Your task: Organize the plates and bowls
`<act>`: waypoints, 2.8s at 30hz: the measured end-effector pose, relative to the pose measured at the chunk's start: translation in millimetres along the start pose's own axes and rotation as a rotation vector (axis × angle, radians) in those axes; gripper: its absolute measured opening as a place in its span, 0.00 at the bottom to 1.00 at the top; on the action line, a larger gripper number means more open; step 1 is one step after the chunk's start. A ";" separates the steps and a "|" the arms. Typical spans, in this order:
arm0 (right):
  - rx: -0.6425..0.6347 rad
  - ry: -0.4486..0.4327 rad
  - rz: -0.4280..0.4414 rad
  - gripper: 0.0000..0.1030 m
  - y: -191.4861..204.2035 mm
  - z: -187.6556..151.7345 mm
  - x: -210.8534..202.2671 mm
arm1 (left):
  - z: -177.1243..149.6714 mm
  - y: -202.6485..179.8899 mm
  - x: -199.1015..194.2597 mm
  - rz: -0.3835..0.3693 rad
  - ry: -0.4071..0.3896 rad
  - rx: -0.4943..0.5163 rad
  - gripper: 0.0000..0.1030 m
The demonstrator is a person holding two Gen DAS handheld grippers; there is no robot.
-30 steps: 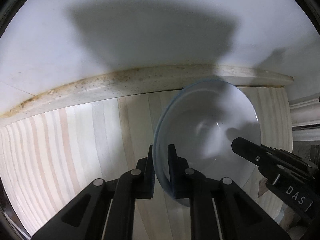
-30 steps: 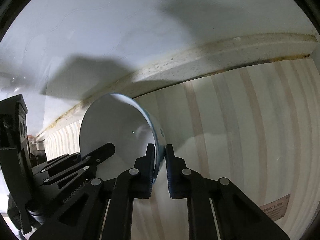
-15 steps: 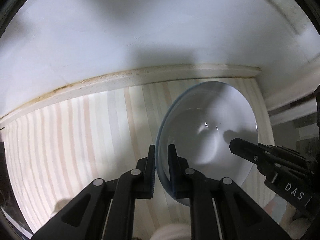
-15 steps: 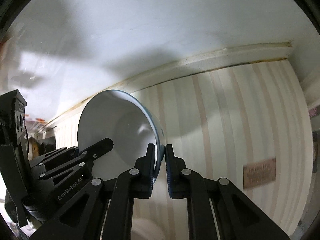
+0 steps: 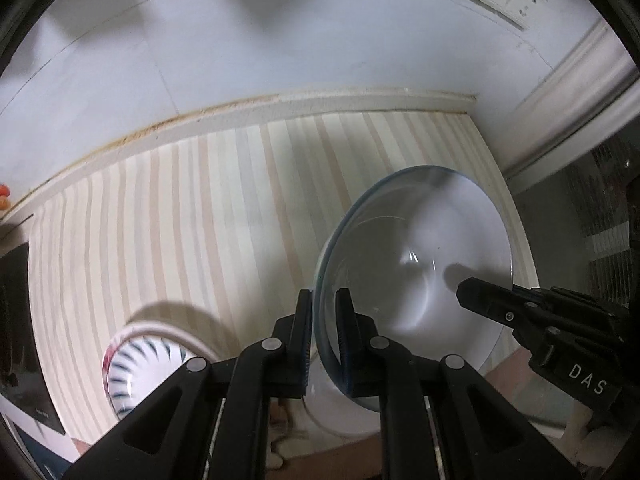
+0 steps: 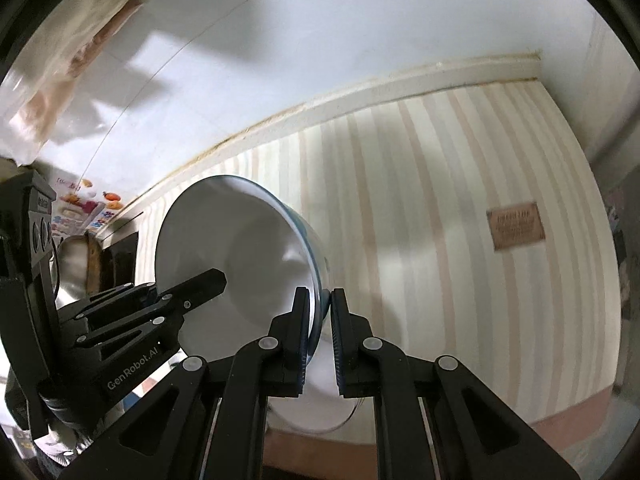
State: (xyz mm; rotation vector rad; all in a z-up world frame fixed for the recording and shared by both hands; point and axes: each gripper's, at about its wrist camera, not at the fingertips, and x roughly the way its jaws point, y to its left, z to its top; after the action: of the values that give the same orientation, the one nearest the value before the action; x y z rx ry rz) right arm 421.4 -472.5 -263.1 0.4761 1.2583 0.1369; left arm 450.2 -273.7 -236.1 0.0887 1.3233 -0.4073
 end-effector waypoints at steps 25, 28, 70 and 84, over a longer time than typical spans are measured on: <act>0.032 0.184 -0.042 0.12 -20.9 -87.4 71.9 | -69.7 1.2 63.4 0.049 0.178 0.021 0.09; 0.029 0.204 -0.052 0.12 -18.8 -88.5 76.7 | -69.4 1.1 65.2 0.053 0.186 0.025 0.09; -0.037 0.009 -0.145 0.54 27.3 -116.9 -36.8 | -99.5 -15.5 -57.8 0.031 -0.006 0.094 0.23; -0.063 -0.087 -0.170 0.80 55.9 -153.9 -108.0 | -112.8 -14.2 -118.7 -0.003 -0.092 0.120 0.62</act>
State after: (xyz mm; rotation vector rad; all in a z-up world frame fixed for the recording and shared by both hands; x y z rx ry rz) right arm 252.3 -419.4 -179.2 0.3157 1.1996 0.0122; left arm 319.3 -225.6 -149.1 0.1659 1.2079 -0.4879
